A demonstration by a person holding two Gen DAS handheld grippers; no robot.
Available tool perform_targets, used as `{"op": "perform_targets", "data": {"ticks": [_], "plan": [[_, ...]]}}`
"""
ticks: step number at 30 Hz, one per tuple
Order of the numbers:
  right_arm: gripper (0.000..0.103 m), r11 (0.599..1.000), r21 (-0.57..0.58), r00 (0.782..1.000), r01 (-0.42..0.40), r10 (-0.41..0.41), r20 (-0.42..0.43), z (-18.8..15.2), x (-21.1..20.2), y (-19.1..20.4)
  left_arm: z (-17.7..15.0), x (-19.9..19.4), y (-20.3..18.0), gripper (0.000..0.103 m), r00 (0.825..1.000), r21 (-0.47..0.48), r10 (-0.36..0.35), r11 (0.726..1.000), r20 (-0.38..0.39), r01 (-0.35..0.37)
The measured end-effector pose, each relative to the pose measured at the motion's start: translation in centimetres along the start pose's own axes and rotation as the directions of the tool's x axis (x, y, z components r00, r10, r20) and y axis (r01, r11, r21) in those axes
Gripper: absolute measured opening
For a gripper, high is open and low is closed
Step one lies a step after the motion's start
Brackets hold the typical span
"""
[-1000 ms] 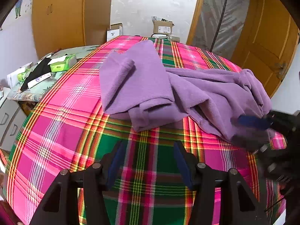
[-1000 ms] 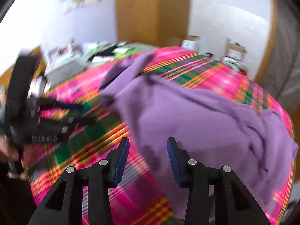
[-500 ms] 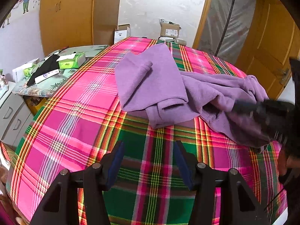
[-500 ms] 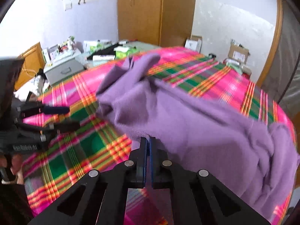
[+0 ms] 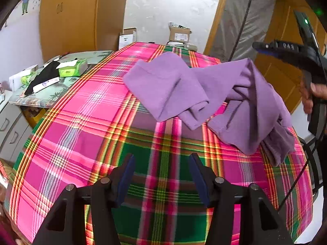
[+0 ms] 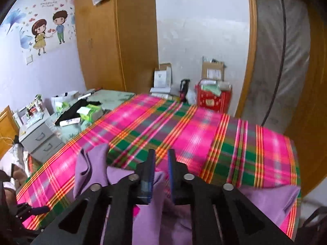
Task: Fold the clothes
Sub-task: 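Raise the held sweatpants high with the right gripper to let them hang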
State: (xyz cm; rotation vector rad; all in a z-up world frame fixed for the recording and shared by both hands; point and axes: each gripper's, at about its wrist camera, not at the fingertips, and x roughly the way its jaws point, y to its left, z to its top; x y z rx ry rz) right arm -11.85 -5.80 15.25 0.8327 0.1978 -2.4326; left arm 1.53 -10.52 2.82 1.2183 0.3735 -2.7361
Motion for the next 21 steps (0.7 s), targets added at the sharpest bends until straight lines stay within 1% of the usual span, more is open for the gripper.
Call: {"op": "perform_targets", "data": {"ticks": [2,4,7,8,10,15,17,19,21], "plan": [[0.031,1.0,0.019,1.0,-0.004,0.004,-0.006,-1.8,-1.0,-0.3,0.0,0.0,-0.4,0.056,1.0,0.012,-0.013,1.0,0.002,0.013],[0.033,0.997,0.069,1.0,-0.017,0.018,-0.01,-4.8,-2.7,-0.4,0.0,0.0,-0.8,0.056,1.0,0.024,-0.025,0.999,0.005,0.025],[0.04,0.992,0.112,0.998,-0.051,0.055,-0.03,-9.1,-4.4,0.2,0.2,0.3,-1.3,0.056,0.999,0.032,-0.038,0.999,0.001,0.038],[0.043,0.99,0.128,0.996,-0.065,0.072,-0.052,-10.3,-4.4,0.5,0.2,0.4,-1.5,0.056,0.999,0.034,-0.04,0.999,-0.001,0.04],[0.043,0.983,0.161,0.989,-0.09,0.107,-0.098,-12.8,-4.4,1.4,0.3,0.6,-1.8,0.056,0.999,0.04,-0.045,0.998,-0.005,0.045],[0.043,0.958,0.253,0.968,-0.133,0.18,-0.174,-15.4,-2.1,2.4,0.3,0.1,-2.2,0.056,0.999,0.056,-0.049,0.997,0.002,0.049],[0.043,0.944,0.309,0.962,-0.117,0.184,-0.2,-15.7,-1.3,2.3,0.2,-0.4,-1.9,0.056,0.999,0.053,-0.042,0.998,0.009,0.042],[0.043,0.941,0.321,0.964,-0.105,0.176,-0.201,-15.6,-0.9,2.3,0.1,-0.6,-1.5,0.056,0.999,0.042,-0.036,0.999,0.012,0.036],[0.042,0.938,0.339,0.965,-0.075,0.154,-0.213,-15.6,-0.2,2.1,0.1,-0.6,-1.2,0.056,1.0,0.029,-0.03,0.999,0.007,0.03]]}}
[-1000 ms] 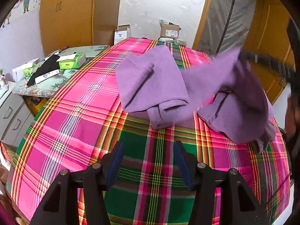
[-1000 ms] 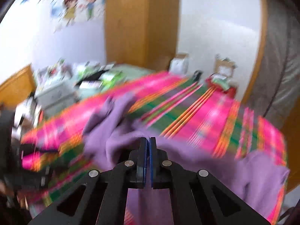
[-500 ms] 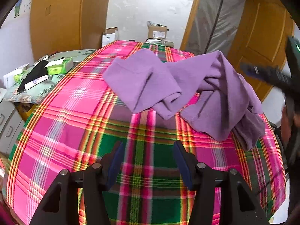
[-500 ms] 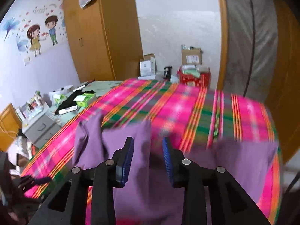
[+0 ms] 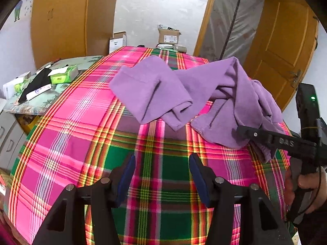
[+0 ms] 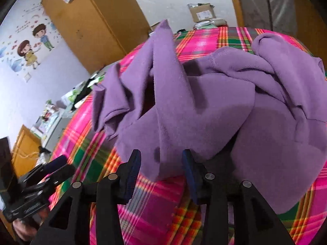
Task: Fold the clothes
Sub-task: 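Raise the held sweatpants high with the right gripper to let them hang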
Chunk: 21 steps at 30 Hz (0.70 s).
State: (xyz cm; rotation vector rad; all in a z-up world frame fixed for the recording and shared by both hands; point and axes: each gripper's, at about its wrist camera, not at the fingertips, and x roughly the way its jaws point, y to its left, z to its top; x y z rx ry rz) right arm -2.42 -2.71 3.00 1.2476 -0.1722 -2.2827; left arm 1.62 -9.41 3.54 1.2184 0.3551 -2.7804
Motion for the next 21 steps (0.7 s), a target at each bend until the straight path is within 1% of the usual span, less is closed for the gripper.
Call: {"op": "perform_targets", "data": {"ticks": [2,3,5,6,9,11,13,14,17,19,21], "plan": [[0.033,0.999,0.042,1.0,0.017,-0.017,-0.012,0.2,0.5,-0.4,-0.1,-0.2,0.1,0.056,1.0,-0.004,0.001,1.0,0.001,-0.001],[0.032,0.998,0.053,1.0,0.029,-0.029,-0.009,0.0,0.4,-0.4,-0.1,-0.3,0.1,0.056,1.0,-0.002,0.002,1.0,0.005,-0.002],[0.031,0.996,0.076,0.999,0.047,-0.046,-0.014,-0.6,-0.1,-0.2,-0.1,-0.6,0.1,0.056,1.0,0.0,0.003,1.0,0.012,-0.003],[0.034,0.994,0.091,0.998,0.054,-0.052,-0.018,-1.0,-0.5,-0.2,-0.2,-0.6,0.1,0.056,1.0,-0.002,0.003,1.0,0.013,-0.003],[0.036,0.991,0.112,0.997,0.067,-0.063,-0.038,-1.6,-0.7,0.0,-0.3,-0.4,0.1,0.056,1.0,-0.007,-0.002,1.0,0.007,0.002],[0.035,0.993,0.105,0.999,0.054,-0.053,-0.011,-1.4,-0.5,-0.1,-0.5,-0.3,0.0,0.056,1.0,-0.002,-0.006,1.0,0.001,0.006],[0.023,0.993,0.11,0.999,0.045,-0.046,0.01,-1.0,-0.4,-0.3,-0.7,-0.5,-0.1,0.056,1.0,0.006,-0.01,1.0,0.003,0.01],[0.005,0.993,0.109,0.999,0.038,-0.04,0.016,-1.0,-0.2,-0.4,-0.7,-0.6,-0.1,0.056,1.0,0.008,-0.008,1.0,0.005,0.008],[0.004,0.995,0.102,0.999,-0.005,0.001,0.037,-0.7,-0.7,-0.9,-0.9,-0.9,0.5,0.056,1.0,-0.007,0.001,1.0,0.012,-0.001],[0.004,0.997,0.063,0.996,-0.053,0.048,0.081,-0.4,-2.1,-0.1,-1.0,-0.9,0.9,0.056,1.0,-0.02,0.005,1.0,0.012,-0.005],[0.004,0.996,0.012,0.987,-0.092,0.09,0.132,0.1,-4.0,0.9,-1.1,-0.9,1.2,0.056,1.0,-0.031,0.007,1.0,0.011,-0.007]]}}
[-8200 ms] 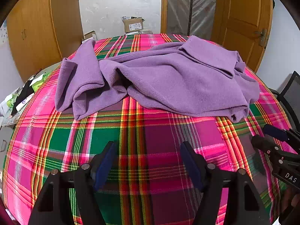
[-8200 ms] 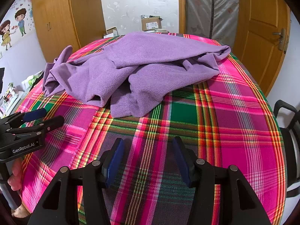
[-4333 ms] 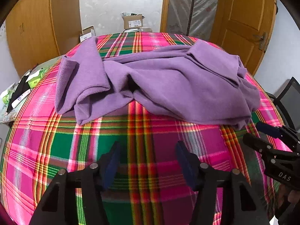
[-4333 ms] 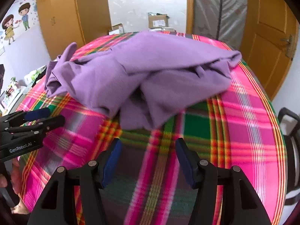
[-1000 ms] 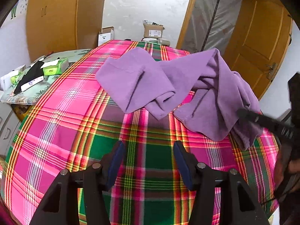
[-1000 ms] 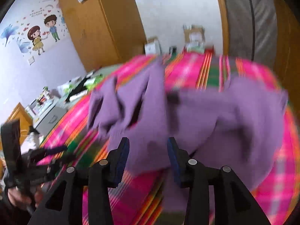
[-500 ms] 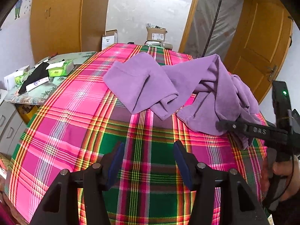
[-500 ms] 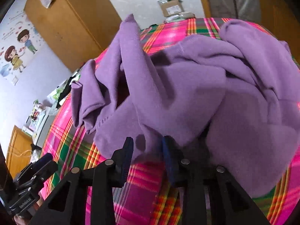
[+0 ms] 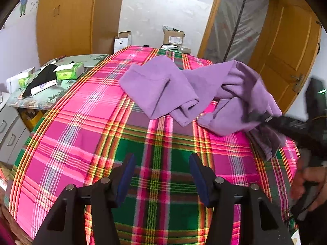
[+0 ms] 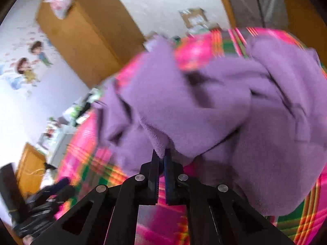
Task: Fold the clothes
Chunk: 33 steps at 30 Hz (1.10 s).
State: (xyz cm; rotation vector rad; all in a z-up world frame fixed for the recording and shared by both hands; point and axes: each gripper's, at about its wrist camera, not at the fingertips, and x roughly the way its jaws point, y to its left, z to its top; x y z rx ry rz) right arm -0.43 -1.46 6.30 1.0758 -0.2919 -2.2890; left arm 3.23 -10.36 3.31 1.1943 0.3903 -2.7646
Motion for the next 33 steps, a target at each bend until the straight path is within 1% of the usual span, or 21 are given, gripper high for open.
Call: {"op": "perform_targets", "data": {"ticks": [3,6,8,10,11,14,15,17,19,20,22,23,24,25,26,27,31,32,33], "plan": [[0.004,0.996,-0.083,0.995,-0.041,0.049,0.091,1.6,-3.2,2.3,0.0,-0.2,0.0,0.056,1.0,-0.002,-0.005,1.0,0.004,0.005],[0.004,0.988,-0.139,0.982,-0.063,0.087,0.17,3.6,-6.1,4.5,0.1,-0.5,-0.4,0.056,1.0,0.008,-0.02,1.0,0.018,0.02],[0.004,0.981,-0.178,0.97,-0.074,0.112,0.217,5.1,-8.2,6.0,0.0,-0.9,-0.6,0.056,0.999,0.014,-0.03,0.999,0.03,0.029],[0.004,0.966,-0.238,0.952,-0.096,0.159,0.263,6.5,-10.3,8.2,0.0,-1.3,-0.6,0.056,0.998,0.014,-0.037,0.999,0.041,0.037],[0.004,0.959,-0.264,0.944,-0.101,0.176,0.28,7.3,-11.9,8.6,0.1,-1.4,-0.6,0.056,0.998,0.013,-0.041,0.999,0.047,0.04],[0.003,0.932,-0.336,0.919,-0.133,0.243,0.31,8.9,-14.6,11.3,0.1,-2.2,-0.4,0.056,0.996,0.003,-0.05,0.999,0.073,0.05],[0.003,0.923,-0.356,0.91,-0.145,0.266,0.317,9.7,-14.9,12.3,0.1,-2.4,-0.3,0.056,0.995,0.0,-0.052,0.999,0.081,0.052],[0.004,0.912,-0.374,0.903,-0.168,0.294,0.312,11.0,-14.4,13.2,0.3,-2.8,0.0,0.056,0.994,-0.007,-0.051,0.999,0.094,0.052],[0.004,0.906,-0.377,0.907,-0.194,0.312,0.284,12.3,-12.3,14.1,0.3,-3.0,0.4,0.056,0.994,-0.016,-0.047,0.999,0.102,0.049],[0.005,0.902,-0.389,0.922,-0.186,0.297,0.248,12.7,-10.3,14.2,0.3,-3.1,0.5,0.056,0.994,-0.02,-0.045,0.999,0.102,0.048],[0.005,0.895,-0.415,0.952,-0.166,0.255,0.168,13.7,-6.3,14.5,0.4,-3.1,0.8,0.056,0.994,-0.027,-0.045,0.998,0.102,0.048],[0.009,0.904,-0.396,0.966,-0.159,0.226,0.127,13.9,-4.3,13.9,0.4,-3.1,0.8,0.056,0.994,-0.029,-0.045,0.998,0.103,0.048],[0.01,0.915,-0.373,0.977,-0.151,0.196,0.085,14.0,-2.3,13.2,0.4,-3.1,0.9,0.056,0.994,-0.029,-0.046,0.998,0.103,0.049],[0.01,0.925,-0.351,0.983,-0.142,0.172,0.056,13.8,-1.1,12.4,0.4,-3.1,1.0,0.056,0.993,-0.029,-0.048,0.998,0.104,0.052],[0.014,0.935,-0.33,0.988,-0.132,0.15,0.028,13.6,0.1,11.6,0.4,-3.1,1.0,0.056,0.993,-0.029,-0.05,0.998,0.105,0.054],[0.019,0.941,-0.316,0.99,-0.123,0.138,0.025,13.0,0.6,10.6,0.4,-3.0,1.1,0.056,0.993,-0.029,-0.052,0.998,0.105,0.055],[0.03,0.941,-0.323,0.992,-0.105,0.124,0.039,10.6,-0.6,8.4,0.7,-2.3,1.3,0.056,0.993,-0.036,-0.065,0.997,0.097,0.069],[0.036,0.938,-0.333,0.992,-0.1,0.121,0.042,9.6,-1.1,7.9,0.8,-2.1,1.3,0.056,0.993,-0.039,-0.07,0.996,0.095,0.074],[0.037,0.928,-0.359,0.993,-0.096,0.116,0.033,8.1,-1.9,7.4,0.9,-2.0,1.3,0.056,0.993,-0.041,-0.077,0.996,0.095,0.081]]}}
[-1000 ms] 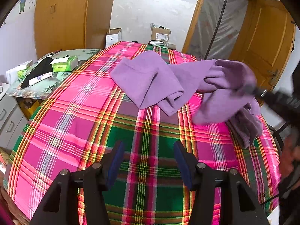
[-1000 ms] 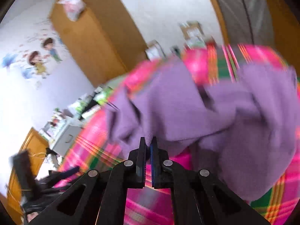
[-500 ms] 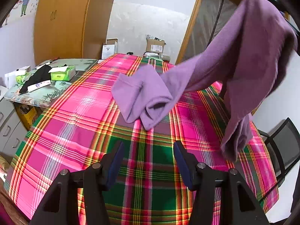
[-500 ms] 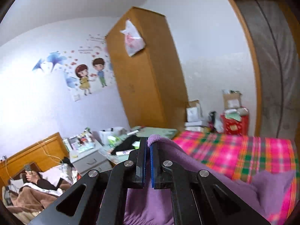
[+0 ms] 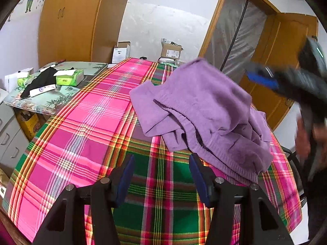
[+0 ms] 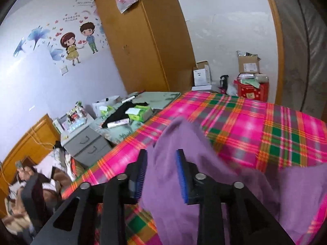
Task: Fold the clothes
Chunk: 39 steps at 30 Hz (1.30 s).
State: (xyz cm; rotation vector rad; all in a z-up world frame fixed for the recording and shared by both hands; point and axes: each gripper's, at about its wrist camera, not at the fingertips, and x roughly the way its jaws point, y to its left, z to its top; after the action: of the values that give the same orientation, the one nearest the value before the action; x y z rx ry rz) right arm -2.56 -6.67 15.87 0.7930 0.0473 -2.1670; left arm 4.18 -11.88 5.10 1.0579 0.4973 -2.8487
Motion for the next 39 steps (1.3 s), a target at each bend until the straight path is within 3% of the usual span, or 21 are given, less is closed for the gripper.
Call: {"op": "perform_targets", "data": {"ticks": [4,7,11,17,19,23,27,32,39], "plan": [[0.037,0.995,-0.1,0.997,0.012,-0.02,-0.079,-6.9,-1.5,1.1,0.3,0.6,-0.1,0.056,1.0,-0.005,-0.022,1.0,-0.004,0.022],[0.038,0.99,-0.143,0.98,0.005,-0.034,-0.198,-11.6,-0.7,1.6,0.3,1.0,-0.4,0.056,0.999,-0.003,-0.036,0.999,-0.014,0.036],[0.038,0.979,-0.2,0.957,0.043,-0.098,-0.272,-14.5,0.6,1.5,0.1,1.0,-1.2,0.056,0.999,0.009,-0.046,0.999,-0.024,0.046],[0.038,0.967,-0.235,0.924,0.095,-0.173,-0.34,-15.5,2.0,-0.1,-0.2,0.3,-1.3,0.056,0.999,0.012,-0.034,0.999,-0.02,0.034],[0.038,0.966,-0.244,0.927,0.085,-0.166,-0.335,-15.7,1.7,-0.3,-0.3,0.3,-1.1,0.056,0.999,0.005,-0.029,1.0,-0.023,0.029],[0.024,0.968,-0.232,0.924,0.097,-0.174,-0.341,-15.7,1.5,-0.3,-0.4,0.6,-1.0,0.056,0.999,-0.01,-0.03,1.0,-0.035,0.03],[0.011,0.977,-0.202,0.933,0.063,-0.129,-0.336,-15.2,1.0,0.1,-0.3,0.3,-1.0,0.056,0.999,-0.016,-0.036,0.999,-0.028,0.036],[0.011,0.984,-0.166,0.942,-0.07,0.01,-0.334,-14.6,0.6,3.1,-0.3,-0.5,-0.6,0.056,0.999,-0.029,-0.041,0.999,-0.013,0.04],[0.01,0.956,-0.161,0.929,-0.246,0.185,-0.321,-13.8,-0.8,8.8,-0.5,-2.6,0.3,0.056,0.999,-0.059,-0.049,0.997,0.015,0.05]]}}
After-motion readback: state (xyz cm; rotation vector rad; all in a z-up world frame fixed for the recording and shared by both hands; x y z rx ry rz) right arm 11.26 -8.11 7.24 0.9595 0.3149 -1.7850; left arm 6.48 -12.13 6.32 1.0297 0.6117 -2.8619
